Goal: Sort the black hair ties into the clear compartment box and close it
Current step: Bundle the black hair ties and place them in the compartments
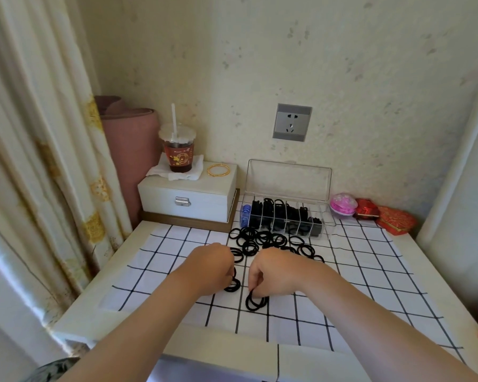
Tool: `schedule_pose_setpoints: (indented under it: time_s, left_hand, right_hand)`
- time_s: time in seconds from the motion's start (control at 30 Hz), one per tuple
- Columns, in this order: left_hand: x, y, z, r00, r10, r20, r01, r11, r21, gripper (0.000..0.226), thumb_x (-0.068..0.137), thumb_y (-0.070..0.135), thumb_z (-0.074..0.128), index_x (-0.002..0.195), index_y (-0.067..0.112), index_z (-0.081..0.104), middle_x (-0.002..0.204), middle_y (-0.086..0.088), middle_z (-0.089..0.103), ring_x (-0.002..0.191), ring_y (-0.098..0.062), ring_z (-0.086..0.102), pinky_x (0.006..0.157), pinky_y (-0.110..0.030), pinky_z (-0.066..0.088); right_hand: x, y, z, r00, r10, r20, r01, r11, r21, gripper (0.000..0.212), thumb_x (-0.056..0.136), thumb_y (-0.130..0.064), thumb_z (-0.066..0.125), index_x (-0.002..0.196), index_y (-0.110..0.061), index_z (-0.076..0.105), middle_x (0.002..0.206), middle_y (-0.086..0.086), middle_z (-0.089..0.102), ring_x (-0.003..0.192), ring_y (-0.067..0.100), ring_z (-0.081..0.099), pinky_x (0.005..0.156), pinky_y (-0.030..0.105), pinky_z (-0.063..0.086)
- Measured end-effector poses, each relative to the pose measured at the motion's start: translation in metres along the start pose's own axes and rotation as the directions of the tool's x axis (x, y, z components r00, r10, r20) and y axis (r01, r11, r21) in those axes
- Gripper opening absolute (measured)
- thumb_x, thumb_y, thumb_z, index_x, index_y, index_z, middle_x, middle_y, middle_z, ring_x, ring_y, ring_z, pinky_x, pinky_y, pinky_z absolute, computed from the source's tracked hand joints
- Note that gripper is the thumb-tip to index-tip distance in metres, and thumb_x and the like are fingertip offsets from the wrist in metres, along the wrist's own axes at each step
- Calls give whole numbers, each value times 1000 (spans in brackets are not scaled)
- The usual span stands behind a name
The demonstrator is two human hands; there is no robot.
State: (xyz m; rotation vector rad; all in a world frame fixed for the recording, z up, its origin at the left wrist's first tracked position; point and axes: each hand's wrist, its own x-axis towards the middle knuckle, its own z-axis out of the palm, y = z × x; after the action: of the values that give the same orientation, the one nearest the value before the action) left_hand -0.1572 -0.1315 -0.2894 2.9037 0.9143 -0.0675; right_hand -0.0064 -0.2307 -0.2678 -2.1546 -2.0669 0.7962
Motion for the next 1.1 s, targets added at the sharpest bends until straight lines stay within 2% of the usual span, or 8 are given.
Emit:
schedule_pose_setpoints:
  time_s: [0.1,0.2,0.3,0.43,0.6,0.77,0.93,1.1]
  left_hand:
    - [2,-2,2,1000,10,-13,-10,1000,-1,22,93,25,54,102,18,72,104,-4,62,82,-18,56,74,-28,49]
    - [2,-8,0,1000,13,-1,-14,998,-55,25,95,26,52,108,20,72,106,-1,68,87,-17,60,78,-29,51]
    - [3,-15,0,1000,15,9,-14,995,-103,26,97,28,51,116,22,67,111,1,68,99,-18,63,84,-28,50]
    - [6,-19,3,1000,21,16,-18,989,-143,25,99,27,50,120,22,62,114,1,66,101,-17,60,81,-26,47]
    - [12,-24,5,1000,-13,2,13,968,-250,21,101,26,45,120,22,54,114,2,63,96,-12,56,78,-23,45]
    - [20,-28,0,999,-42,13,43,882,-469,24,98,26,57,121,30,54,108,13,60,94,-4,56,82,-19,45]
    - [23,-28,-5,1000,-28,-12,17,840,-542,14,92,23,66,102,32,70,100,14,69,88,-4,63,85,-22,52]
    - [24,-26,-7,1000,-1,-12,-6,796,-605,12,92,20,67,98,28,74,95,14,71,87,1,64,75,-9,44]
  right_hand:
    - [4,3,-3,997,-2,-73,3,1000,16,12,88,-19,67,97,-21,74,85,-18,61,81,3,59,75,21,51]
    - [10,8,-8,967,27,-254,-12,998,58,19,93,-13,62,108,-19,71,87,-18,61,79,1,58,81,26,53]
    - [19,15,-9,936,34,-350,-40,999,-8,29,95,-15,58,121,-21,69,113,-6,71,104,13,65,93,35,53]
    - [35,22,-2,928,5,-371,-63,987,-145,26,96,-19,55,116,-23,72,113,-1,68,105,22,63,77,30,47]
    - [47,20,-6,950,18,-310,-104,959,-263,25,95,-21,58,114,-24,75,112,2,64,103,24,62,82,36,52]
    - [47,22,-14,973,14,-232,-100,926,-363,16,89,-16,57,85,-12,73,95,5,61,82,24,60,63,32,43]
    - [43,20,-22,987,29,-160,-84,933,-349,24,88,-23,67,110,-20,76,109,-1,68,101,21,63,86,39,55]
    - [40,22,-23,985,87,-148,-124,957,-263,13,86,-21,67,93,-16,77,93,1,73,88,20,65,76,32,54]
